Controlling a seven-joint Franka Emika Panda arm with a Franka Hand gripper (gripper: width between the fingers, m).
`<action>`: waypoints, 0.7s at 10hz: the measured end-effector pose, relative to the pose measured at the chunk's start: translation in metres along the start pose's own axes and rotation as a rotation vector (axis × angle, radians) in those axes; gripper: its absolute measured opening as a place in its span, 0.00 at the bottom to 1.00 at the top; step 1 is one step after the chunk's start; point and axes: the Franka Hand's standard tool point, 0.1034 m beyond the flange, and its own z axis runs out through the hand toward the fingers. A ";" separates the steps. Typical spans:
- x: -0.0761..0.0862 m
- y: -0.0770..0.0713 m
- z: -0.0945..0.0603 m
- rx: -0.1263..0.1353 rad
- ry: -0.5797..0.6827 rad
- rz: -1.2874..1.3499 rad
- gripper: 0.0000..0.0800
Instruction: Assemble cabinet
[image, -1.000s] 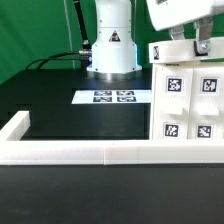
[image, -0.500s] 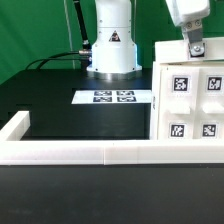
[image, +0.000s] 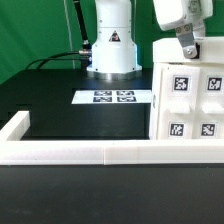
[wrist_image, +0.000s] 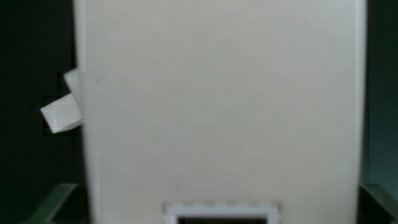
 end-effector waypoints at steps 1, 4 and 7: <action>-0.001 0.000 -0.002 0.002 -0.002 -0.026 0.90; -0.013 0.001 -0.019 0.021 -0.029 -0.044 0.99; -0.017 -0.002 -0.024 0.037 -0.053 -0.081 1.00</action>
Offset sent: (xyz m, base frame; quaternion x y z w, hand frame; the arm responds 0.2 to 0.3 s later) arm -0.0055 0.0106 0.0293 0.0035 -0.0408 0.0150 0.9990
